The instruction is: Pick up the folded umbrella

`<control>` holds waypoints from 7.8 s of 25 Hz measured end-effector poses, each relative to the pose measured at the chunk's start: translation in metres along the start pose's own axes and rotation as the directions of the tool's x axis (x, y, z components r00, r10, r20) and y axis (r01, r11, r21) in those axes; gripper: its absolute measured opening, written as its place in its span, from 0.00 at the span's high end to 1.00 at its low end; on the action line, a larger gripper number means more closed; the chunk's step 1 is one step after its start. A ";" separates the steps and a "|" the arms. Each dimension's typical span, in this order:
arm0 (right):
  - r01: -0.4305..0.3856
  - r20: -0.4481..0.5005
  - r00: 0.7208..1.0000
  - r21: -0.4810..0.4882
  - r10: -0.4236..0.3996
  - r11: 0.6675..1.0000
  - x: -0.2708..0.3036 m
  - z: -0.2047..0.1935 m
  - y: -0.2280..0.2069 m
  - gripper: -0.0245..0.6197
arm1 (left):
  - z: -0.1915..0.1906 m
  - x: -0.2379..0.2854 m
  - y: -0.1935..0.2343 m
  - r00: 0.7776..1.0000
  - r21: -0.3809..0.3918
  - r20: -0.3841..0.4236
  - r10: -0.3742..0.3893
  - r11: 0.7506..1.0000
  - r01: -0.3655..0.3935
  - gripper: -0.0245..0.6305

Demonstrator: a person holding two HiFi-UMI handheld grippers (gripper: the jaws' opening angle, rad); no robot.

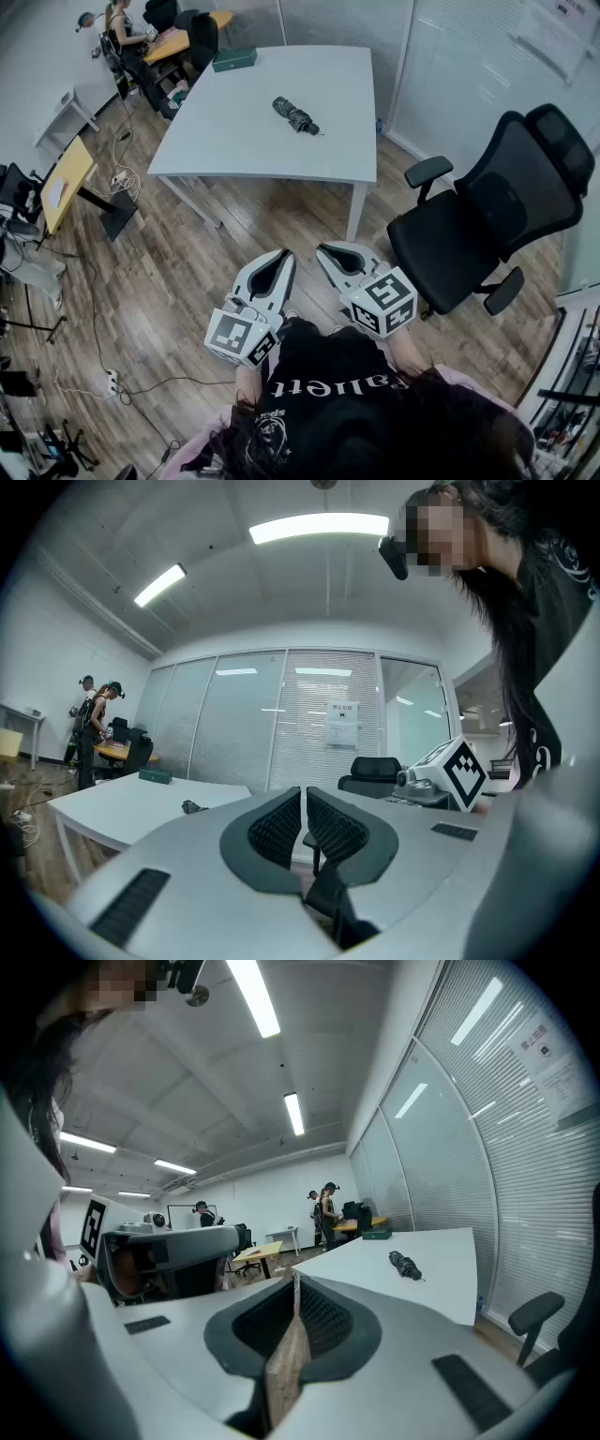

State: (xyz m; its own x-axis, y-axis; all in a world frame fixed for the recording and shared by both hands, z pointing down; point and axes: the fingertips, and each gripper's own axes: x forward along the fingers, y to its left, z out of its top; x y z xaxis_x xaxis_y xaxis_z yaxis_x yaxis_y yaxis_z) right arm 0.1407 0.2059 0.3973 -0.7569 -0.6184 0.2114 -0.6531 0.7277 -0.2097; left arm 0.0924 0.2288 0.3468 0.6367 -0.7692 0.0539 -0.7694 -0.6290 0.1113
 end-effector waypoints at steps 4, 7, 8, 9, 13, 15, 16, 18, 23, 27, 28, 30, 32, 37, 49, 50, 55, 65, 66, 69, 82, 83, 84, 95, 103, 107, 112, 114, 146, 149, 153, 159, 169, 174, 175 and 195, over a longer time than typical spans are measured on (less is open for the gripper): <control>0.000 -0.001 1.000 0.002 0.000 1.000 -0.001 -0.002 0.003 0.91 | -0.002 -0.004 -0.001 1.000 0.004 -0.008 0.003 1.000 -0.003 0.91; -0.001 0.002 1.000 0.005 0.001 1.000 -0.003 -0.002 0.006 0.91 | -0.002 -0.006 -0.003 1.000 0.007 -0.012 0.004 1.000 -0.004 0.91; -0.002 0.003 1.000 0.007 0.002 1.000 -0.004 -0.002 0.006 0.91 | -0.002 -0.007 -0.003 1.000 0.007 -0.015 0.004 1.000 -0.004 0.91; -0.002 0.004 1.000 0.009 0.002 1.000 -0.004 -0.003 0.006 0.91 | -0.003 -0.007 -0.004 1.000 0.007 -0.018 0.004 1.000 -0.004 0.91; -0.009 0.020 1.000 0.034 0.009 0.999 -0.007 -0.005 0.006 0.91 | -0.008 -0.008 -0.006 0.999 0.002 -0.030 0.013 1.000 -0.013 0.91; -0.017 0.024 1.000 0.047 0.016 0.999 -0.009 -0.007 0.006 0.91 | -0.011 -0.009 -0.008 0.999 0.000 -0.037 0.018 1.000 -0.018 0.91; -0.020 0.023 1.000 0.052 0.019 0.998 -0.008 -0.007 0.006 0.91 | -0.011 -0.010 -0.008 0.999 0.000 -0.039 0.019 1.000 -0.019 0.91; -0.027 0.020 0.999 0.059 0.026 0.998 -0.006 -0.009 0.006 0.91 | -0.012 -0.011 -0.008 0.999 -0.002 -0.043 0.023 1.000 -0.023 0.91; -0.054 0.001 0.999 0.072 0.054 0.996 0.005 -0.015 0.011 0.91 | -0.018 -0.017 0.003 0.997 -0.020 -0.057 0.057 0.998 -0.058 0.91; -0.068 -0.016 0.997 0.081 0.070 0.994 0.019 -0.017 0.009 0.91 | -0.022 -0.014 0.013 0.996 -0.029 -0.061 0.060 0.998 -0.062 0.91; -0.070 -0.023 0.997 0.082 0.072 0.994 0.024 -0.018 0.009 0.91 | -0.022 -0.013 0.017 0.996 -0.032 -0.063 0.061 0.997 -0.064 0.91; -0.069 -0.037 0.997 0.082 0.072 0.994 0.034 -0.018 0.007 0.91 | -0.023 -0.011 0.026 0.996 -0.040 -0.063 0.062 0.997 -0.064 0.91; -0.065 -0.042 0.997 0.084 0.069 0.994 0.046 -0.018 0.005 0.91 | -0.025 -0.008 0.038 0.997 -0.047 -0.061 0.056 0.997 -0.059 0.91; -0.050 -0.057 0.997 0.099 0.056 0.994 0.085 -0.015 -0.004 0.91 | -0.026 0.001 0.083 0.997 -0.063 -0.064 0.052 0.996 -0.056 0.91; 0.015 -0.079 0.997 0.150 -0.003 0.989 0.203 0.013 -0.035 0.91 | -0.007 0.039 0.206 0.996 -0.054 -0.092 -0.007 0.999 0.002 0.91; 0.019 -0.081 0.997 0.154 -0.007 0.988 0.212 0.015 -0.037 0.91 | -0.005 0.042 0.214 0.996 -0.054 -0.094 -0.014 0.999 0.009 0.91; 0.034 -0.079 0.997 0.159 -0.021 0.987 0.258 0.026 -0.039 0.91 | 0.004 0.046 0.261 0.996 -0.047 -0.087 -0.033 0.998 0.029 0.91; 0.087 -0.091 0.993 0.151 -0.074 0.985 0.319 0.034 -0.031 0.91 | 0.006 0.046 0.329 0.993 -0.068 -0.073 -0.090 0.994 0.086 0.91; 0.093 -0.099 0.992 0.149 -0.079 0.984 0.320 0.033 -0.030 0.91 | 0.005 0.046 0.331 0.992 -0.075 -0.073 -0.098 0.993 0.092 0.91; 0.119 -0.116 0.988 0.152 -0.102 0.981 0.321 0.030 -0.033 0.91 | 0.002 0.051 0.332 0.988 -0.086 -0.079 -0.130 0.989 0.123 0.91; 0.119 -0.144 0.985 0.167 -0.095 0.979 0.335 0.029 -0.065 0.91 | -0.009 0.074 0.344 0.988 -0.116 -0.103 -0.115 0.988 0.103 0.91; 0.111 -0.142 0.986 0.169 -0.087 0.979 0.339 0.030 -0.070 0.91 | -0.009 0.077 0.348 0.989 -0.116 -0.103 -0.108 0.989 0.096 0.91; 0.104 -0.141 0.987 0.172 -0.080 0.980 0.343 0.030 -0.075 0.91 | -0.009 0.082 0.352 0.989 -0.116 -0.103 -0.102 0.989 0.090 0.91; 0.087 -0.161 0.985 0.184 -0.057 0.979 0.393 0.041 -0.180 0.91 | -0.010 0.174 0.388 0.991 -0.107 -0.112 -0.080 0.992 0.068 0.91; 0.120 -0.200 0.977 0.215 -0.077 0.969 0.413 0.037 -0.259 0.91 | -0.009 0.247 0.399 0.983 -0.110 -0.147 -0.110 0.990 0.094 0.91; 0.141 -0.215 0.972 0.213 -0.094 0.967 0.421 0.029 -0.294 0.91 | -0.012 0.270 0.411 0.982 -0.106 -0.163 -0.098 0.991 0.081 0.91; 0.198 -0.254 0.954 0.141 -0.158 0.970 0.427 0.019 -0.346 0.90 | -0.009 0.294 0.420 0.982 -0.094 -0.167 -0.084 0.993 0.069 0.90; 0.219 -0.280 0.942 0.098 -0.184 0.971 0.431 0.014 -0.368 0.87 | -0.008 0.301 0.423 0.982 -0.090 -0.170 -0.082 0.994 0.068 0.91; 0.214 -0.654 0.721 -0.106 -0.230 0.971 0.534 -0.105 -0.487 0.50 | -0.013 0.319 0.468 0.975 -0.064 -0.210 0.071 0.994 -0.086 0.91; 0.211 -0.654 0.716 -0.132 -0.245 0.968 0.535 -0.106 -0.490 0.50 | -0.017 0.320 0.467 0.973 -0.064 -0.220 0.068 0.994 -0.084 0.91; 0.201 -0.655 0.717 -0.132 -0.238 0.971 0.532 -0.105 -0.492 0.52 | -0.018 0.323 0.463 0.971 -0.066 -0.227 0.068 0.994 -0.085 0.91; 0.190 -0.637 0.742 -0.102 -0.211 0.976 0.536 -0.103 -0.490 0.55 | -0.020 0.318 0.463 0.969 -0.070 -0.233 0.086 0.992 -0.105 0.91; 0.255 -0.632 0.744 -0.031 -0.217 0.966 0.533 -0.102 -0.492 0.59 | -0.023 0.309 0.468 0.965 -0.070 -0.231 0.121 0.988 -0.140 0.91; 0.311 -0.624 0.761 0.112 -0.177 0.944 0.516 -0.105 -0.482 0.60 | -0.024 0.304 0.470 0.966 -0.076 -0.230 0.119 0.987 -0.140 0.91; 0.317 -0.613 0.772 0.144 -0.167 0.938 0.512 -0.104 -0.478 0.60 | -0.024 0.303 0.470 0.966 -0.077 -0.232 0.115 0.988 -0.137 0.91; 0.249 -0.261 0.956 0.468 -0.136 0.848 0.461 0.019 -0.320 0.60 | -0.015 0.226 0.508 0.978 -0.099 -0.209 0.015 0.994 -0.036 0.91</control>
State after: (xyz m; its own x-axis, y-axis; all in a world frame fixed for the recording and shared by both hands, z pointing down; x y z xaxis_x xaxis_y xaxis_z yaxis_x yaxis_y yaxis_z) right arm 0.0008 -0.3179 0.5436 -0.6281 -0.6124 0.4801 -0.7534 0.3243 -0.5720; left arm -0.1539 -0.2624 0.4302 0.6218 -0.7380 0.2621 -0.7832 -0.5865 0.2066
